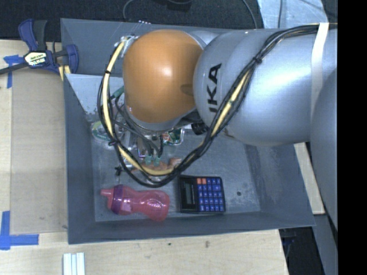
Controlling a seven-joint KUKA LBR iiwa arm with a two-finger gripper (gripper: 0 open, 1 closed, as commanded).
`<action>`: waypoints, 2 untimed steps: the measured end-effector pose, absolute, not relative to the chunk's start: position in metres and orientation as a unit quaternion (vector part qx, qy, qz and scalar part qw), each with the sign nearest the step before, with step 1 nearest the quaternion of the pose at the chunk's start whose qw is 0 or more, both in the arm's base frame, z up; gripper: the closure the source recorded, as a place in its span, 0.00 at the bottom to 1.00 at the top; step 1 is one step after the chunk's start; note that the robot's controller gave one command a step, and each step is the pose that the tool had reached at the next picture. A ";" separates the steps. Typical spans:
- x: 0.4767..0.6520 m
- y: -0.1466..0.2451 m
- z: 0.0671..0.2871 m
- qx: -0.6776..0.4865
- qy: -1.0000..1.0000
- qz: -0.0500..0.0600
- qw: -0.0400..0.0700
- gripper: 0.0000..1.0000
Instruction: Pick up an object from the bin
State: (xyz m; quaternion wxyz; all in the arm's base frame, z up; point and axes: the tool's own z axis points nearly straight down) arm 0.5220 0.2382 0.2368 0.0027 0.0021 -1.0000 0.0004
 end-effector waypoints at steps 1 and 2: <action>0.524 0.237 0.242 0.000 -1.000 -0.001 -0.001 0.00; 0.515 0.209 0.190 -0.022 -1.000 -0.002 -0.002 0.00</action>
Offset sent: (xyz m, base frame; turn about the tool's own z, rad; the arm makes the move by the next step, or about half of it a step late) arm -0.0208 -0.0716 -0.1279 0.1149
